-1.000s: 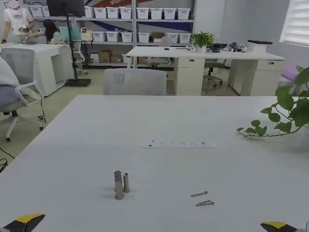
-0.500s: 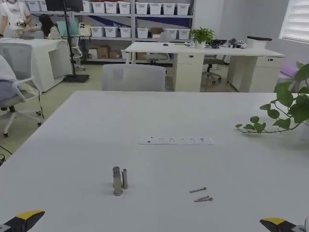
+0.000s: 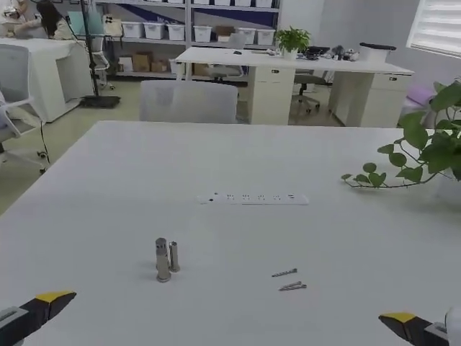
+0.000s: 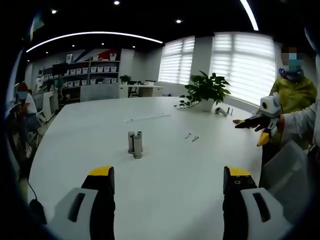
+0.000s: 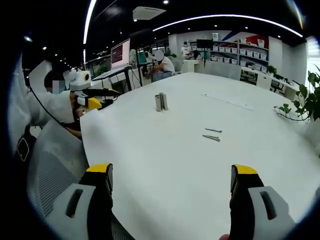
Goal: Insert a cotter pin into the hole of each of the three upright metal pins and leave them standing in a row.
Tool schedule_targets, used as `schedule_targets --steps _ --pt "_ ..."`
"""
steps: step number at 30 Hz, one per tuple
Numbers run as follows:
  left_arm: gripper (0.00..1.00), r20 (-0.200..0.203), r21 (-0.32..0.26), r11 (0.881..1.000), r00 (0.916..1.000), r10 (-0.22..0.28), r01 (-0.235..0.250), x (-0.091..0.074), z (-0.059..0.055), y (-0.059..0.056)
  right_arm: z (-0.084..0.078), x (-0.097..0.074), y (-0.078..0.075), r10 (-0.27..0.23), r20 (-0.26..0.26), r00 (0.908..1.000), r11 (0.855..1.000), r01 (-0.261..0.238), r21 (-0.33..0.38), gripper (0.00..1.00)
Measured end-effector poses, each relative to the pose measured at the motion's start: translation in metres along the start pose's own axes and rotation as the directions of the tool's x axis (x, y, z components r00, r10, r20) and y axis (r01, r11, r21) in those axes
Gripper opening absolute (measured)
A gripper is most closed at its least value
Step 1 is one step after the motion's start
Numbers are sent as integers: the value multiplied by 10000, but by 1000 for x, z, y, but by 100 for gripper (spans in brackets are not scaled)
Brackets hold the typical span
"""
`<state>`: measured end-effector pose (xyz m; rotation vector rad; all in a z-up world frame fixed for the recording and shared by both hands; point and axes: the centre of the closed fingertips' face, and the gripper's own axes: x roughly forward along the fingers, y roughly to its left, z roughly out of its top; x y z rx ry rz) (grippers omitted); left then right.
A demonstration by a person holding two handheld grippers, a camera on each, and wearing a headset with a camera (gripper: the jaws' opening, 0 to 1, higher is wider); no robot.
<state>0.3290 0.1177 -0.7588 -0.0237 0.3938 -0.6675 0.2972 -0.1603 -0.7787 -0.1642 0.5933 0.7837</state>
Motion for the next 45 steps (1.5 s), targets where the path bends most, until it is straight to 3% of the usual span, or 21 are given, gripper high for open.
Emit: schedule_targets --steps 7,15,24,30,39,45 --pt "78 -67 423 9990 9999 119 -117 27 0 15 3 2 -5 -41 -30 10000 10000 41 15 100" --pt "66 286 787 9960 9988 402 -423 56 1 34 12 1 -7 -84 54 10000 10000 84 -45 100" --pt "59 409 588 9983 9992 40 -64 83 -1 51 21 5 -3 393 297 9988 9988 -384 -305 100" --pt "55 252 570 9983 9996 -112 97 98 -4 62 24 11 -2 589 315 9978 9977 -578 -369 100" --pt "43 48 672 9966 9989 -474 470 121 -9 70 23 21 -4 723 82 9973 9968 -720 -350 100" --pt "36 144 744 9953 9979 -625 613 136 -9 72 20 23 -7 705 -48 9975 9971 -707 -288 100"
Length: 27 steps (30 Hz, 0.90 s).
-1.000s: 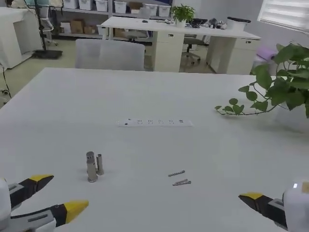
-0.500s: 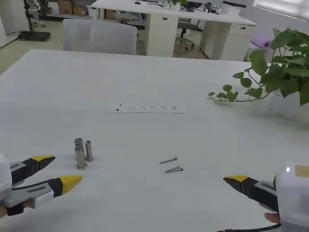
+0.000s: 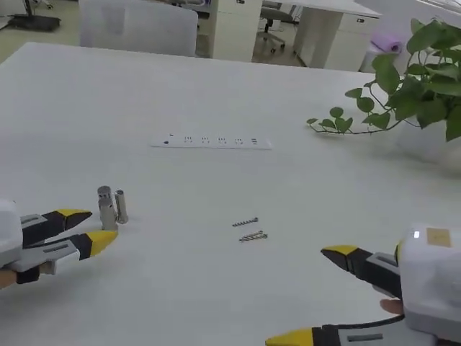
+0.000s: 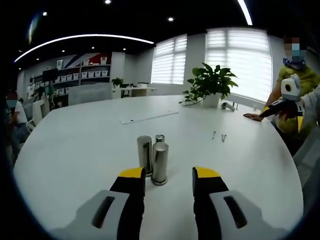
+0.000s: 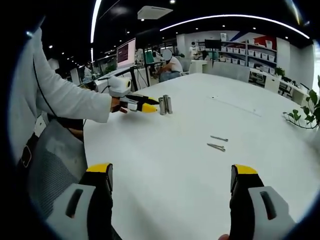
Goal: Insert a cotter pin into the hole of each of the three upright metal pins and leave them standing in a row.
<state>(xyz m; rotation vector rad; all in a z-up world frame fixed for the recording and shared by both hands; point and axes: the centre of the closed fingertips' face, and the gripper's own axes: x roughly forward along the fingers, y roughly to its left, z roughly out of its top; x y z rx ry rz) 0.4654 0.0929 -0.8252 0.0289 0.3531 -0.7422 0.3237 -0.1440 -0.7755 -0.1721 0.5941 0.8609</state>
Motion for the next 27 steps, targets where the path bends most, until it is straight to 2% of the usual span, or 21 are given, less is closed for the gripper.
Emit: schedule_targets --steps 5,15,20,25,27 --pt "29 -9 71 9998 9999 -167 167 7 0 0 -3 -1 -1 -50 -112 9999 10000 50 41 100" --pt "23 -80 108 9997 9997 -216 217 19 -2 3 -8 2 -3 -78 -259 9996 9998 82 171 100" --pt "19 -153 69 9999 9998 -89 90 22 -4 7 -10 2 -2 -71 -400 9992 9999 75 113 100" --pt "13 -233 98 9994 9992 320 -318 24 -7 12 -12 3 -1 -58 -495 9988 9999 65 143 100" --pt "12 -252 109 9994 9991 344 -341 25 -7 13 -12 4 -1 -44 -480 9988 9999 50 139 100"
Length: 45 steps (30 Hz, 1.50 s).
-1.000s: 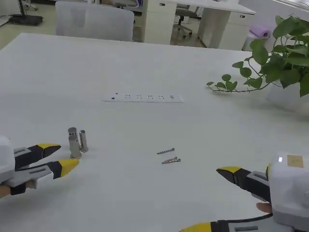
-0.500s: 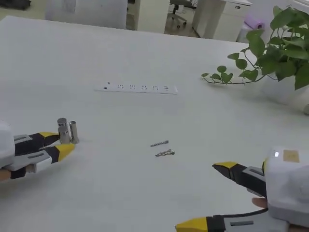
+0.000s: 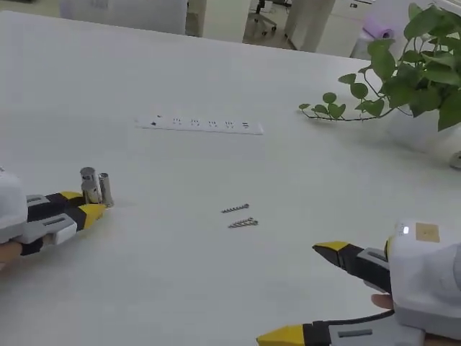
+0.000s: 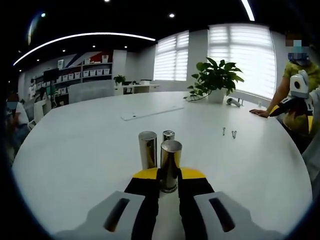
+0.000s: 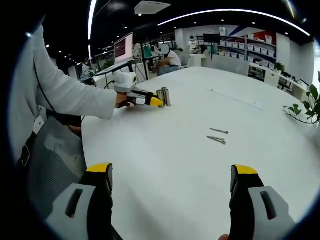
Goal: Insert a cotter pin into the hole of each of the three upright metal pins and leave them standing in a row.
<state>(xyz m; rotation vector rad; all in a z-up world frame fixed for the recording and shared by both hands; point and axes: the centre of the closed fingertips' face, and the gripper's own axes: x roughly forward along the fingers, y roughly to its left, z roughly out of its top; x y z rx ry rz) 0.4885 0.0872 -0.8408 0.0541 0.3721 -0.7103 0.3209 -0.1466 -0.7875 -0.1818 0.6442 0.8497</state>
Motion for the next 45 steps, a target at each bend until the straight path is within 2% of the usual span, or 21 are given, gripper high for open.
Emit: schedule_targets --steps 6,8,10,16,23,29,34,37,39,43,45 --pt "11 -66 197 9997 9998 161 -160 -2 -1 -3 2 1 1 23 48 10000 10000 -23 -8 100" --pt "11 -84 55 9999 9998 164 -163 -3 -1 -4 2 1 1 13 44 10000 10000 -13 -20 100" --pt "11 -100 190 9993 9994 332 -330 -5 -2 -6 2 1 1 35 51 10000 10000 -35 -27 100" --pt "11 -120 -42 9994 9993 348 -348 -13 -4 -17 3 2 2 67 74 10000 10000 -66 -67 100" --pt "10 -420 329 9990 9986 316 -302 -25 -10 -38 7 3 5 167 245 9996 9998 -164 -130 100" --pt "10 -320 346 9973 9973 657 -645 -36 -6 -55 10 3 8 281 418 9987 9995 -273 -174 100" --pt "10 -212 58 9943 9941 1064 -1063 -45 -3 -73 12 4 12 365 569 9977 9990 -351 -264 100" --pt "10 -284 -85 9928 9925 1190 -1193 -48 -6 -80 14 4 13 422 681 9968 9987 -403 -302 100" --pt "10 -339 -115 9929 9925 1179 -1183 -50 -9 -91 15 3 15 465 718 9963 9983 -438 -376 100" --pt "10 -517 181 9933 9920 1148 -1140 -55 -13 -99 16 1 17 505 827 9953 9980 -472 -416 100" --pt "10 -493 -93 9941 9930 1072 -1078 -58 -14 -102 16 0 17 519 872 9948 9980 -484 -418 100"
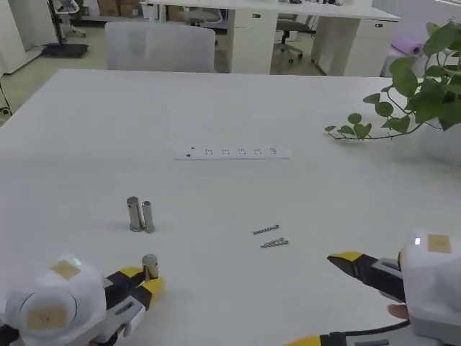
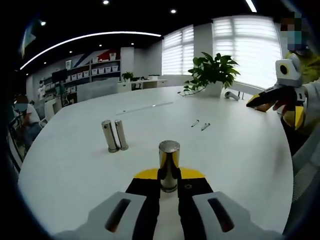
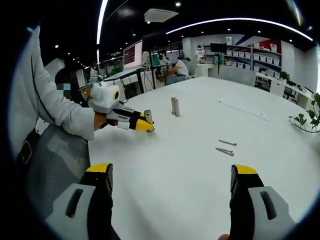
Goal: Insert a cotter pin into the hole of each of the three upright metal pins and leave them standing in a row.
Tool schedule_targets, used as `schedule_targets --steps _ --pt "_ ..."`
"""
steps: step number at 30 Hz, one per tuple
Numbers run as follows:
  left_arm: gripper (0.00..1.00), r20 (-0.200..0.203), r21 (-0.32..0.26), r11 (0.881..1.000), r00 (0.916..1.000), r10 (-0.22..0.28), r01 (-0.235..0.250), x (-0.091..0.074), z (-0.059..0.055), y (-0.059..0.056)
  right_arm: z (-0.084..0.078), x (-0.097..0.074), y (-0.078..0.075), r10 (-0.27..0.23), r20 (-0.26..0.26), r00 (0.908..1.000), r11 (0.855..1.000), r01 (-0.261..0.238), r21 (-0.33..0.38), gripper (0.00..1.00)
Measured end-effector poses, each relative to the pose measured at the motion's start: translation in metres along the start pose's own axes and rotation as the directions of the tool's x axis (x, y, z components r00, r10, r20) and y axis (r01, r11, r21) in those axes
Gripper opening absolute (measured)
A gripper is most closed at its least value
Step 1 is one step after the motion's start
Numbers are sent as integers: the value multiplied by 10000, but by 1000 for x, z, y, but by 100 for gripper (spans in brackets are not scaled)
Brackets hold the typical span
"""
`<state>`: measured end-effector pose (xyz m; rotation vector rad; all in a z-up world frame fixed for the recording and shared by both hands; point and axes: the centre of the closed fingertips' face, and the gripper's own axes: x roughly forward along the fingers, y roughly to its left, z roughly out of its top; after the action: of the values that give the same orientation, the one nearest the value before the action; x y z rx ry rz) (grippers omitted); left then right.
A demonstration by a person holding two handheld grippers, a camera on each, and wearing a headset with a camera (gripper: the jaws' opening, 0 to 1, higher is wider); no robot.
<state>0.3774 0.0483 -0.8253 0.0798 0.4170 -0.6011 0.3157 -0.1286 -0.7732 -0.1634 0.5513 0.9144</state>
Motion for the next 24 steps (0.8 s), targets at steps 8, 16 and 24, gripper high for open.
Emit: schedule_targets --steps 8,16,24 --pt "10 -130 33 9994 9993 353 -353 -13 -11 -3 0 1 7 100 64 9999 9999 -100 -94 100" --pt "10 -24 -283 9880 9884 1519 -1519 -21 -19 11 3 1 8 134 147 9998 9998 -131 -162 100" --pt "10 33 -779 9791 9820 1889 -1881 -21 -24 17 2 0 9 106 131 9999 9998 -104 -190 100"
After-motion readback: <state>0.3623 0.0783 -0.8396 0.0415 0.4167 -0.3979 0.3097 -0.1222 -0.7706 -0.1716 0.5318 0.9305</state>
